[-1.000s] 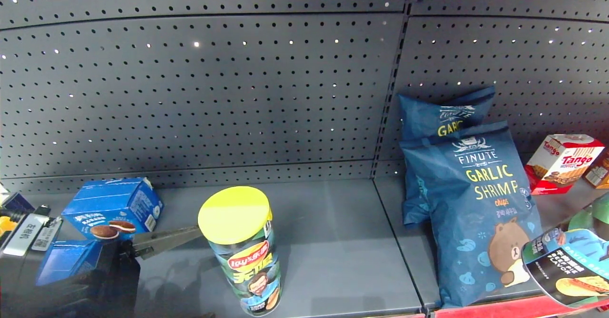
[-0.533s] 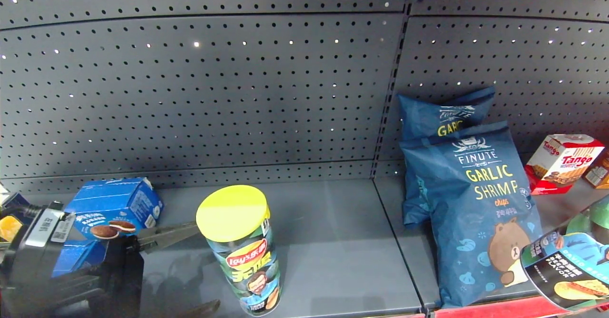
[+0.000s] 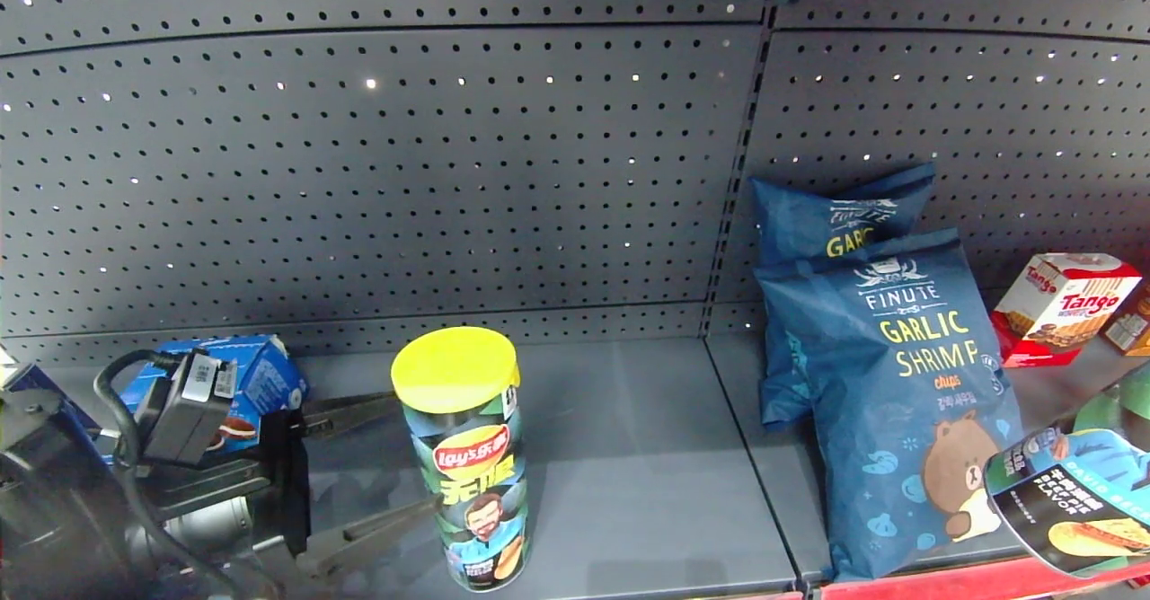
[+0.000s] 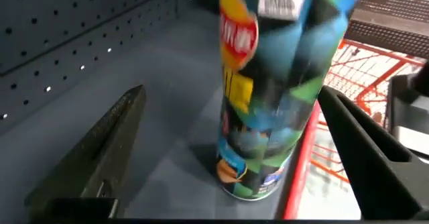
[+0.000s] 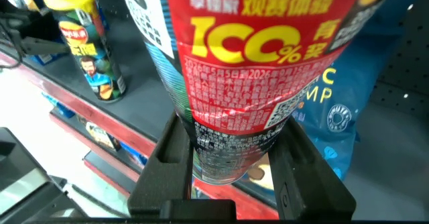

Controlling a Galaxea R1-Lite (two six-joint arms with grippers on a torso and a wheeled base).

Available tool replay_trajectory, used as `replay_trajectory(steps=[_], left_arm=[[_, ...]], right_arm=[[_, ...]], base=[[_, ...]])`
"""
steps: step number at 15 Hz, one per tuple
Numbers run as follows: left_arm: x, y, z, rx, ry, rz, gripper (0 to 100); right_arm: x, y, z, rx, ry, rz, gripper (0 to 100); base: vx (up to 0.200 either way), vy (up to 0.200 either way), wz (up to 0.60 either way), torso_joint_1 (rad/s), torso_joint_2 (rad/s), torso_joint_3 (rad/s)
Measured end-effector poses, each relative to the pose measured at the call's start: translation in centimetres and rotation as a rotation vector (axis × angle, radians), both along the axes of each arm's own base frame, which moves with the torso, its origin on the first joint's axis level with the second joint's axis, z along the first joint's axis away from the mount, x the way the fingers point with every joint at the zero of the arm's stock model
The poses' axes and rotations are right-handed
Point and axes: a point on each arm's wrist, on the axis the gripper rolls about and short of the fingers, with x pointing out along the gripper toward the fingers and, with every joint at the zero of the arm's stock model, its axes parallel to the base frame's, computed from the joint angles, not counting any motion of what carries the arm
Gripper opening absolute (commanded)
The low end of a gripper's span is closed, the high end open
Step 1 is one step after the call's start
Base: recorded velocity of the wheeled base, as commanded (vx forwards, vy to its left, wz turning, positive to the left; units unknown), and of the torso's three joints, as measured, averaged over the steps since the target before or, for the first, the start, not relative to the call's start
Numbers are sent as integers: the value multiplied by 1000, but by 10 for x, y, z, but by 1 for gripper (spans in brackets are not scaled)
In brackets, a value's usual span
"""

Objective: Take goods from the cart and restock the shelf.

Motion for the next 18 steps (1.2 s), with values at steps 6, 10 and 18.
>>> replay_trajectory(steps=[6, 10, 18], left_arm=[[4, 3, -3, 2, 13, 16, 100], [2, 3, -1, 0, -2, 12, 100], [-35, 6, 11, -10, -57, 7, 100]], right_arm=[[1, 0, -2, -2, 4, 0, 0], [1, 0, -3, -2, 3, 0, 0], [3, 1, -5, -6, 16, -1, 0]], base=[[0, 0, 0, 0, 0, 0], [0, 0, 0, 0, 0, 0], [0, 0, 0, 0, 0, 0]])
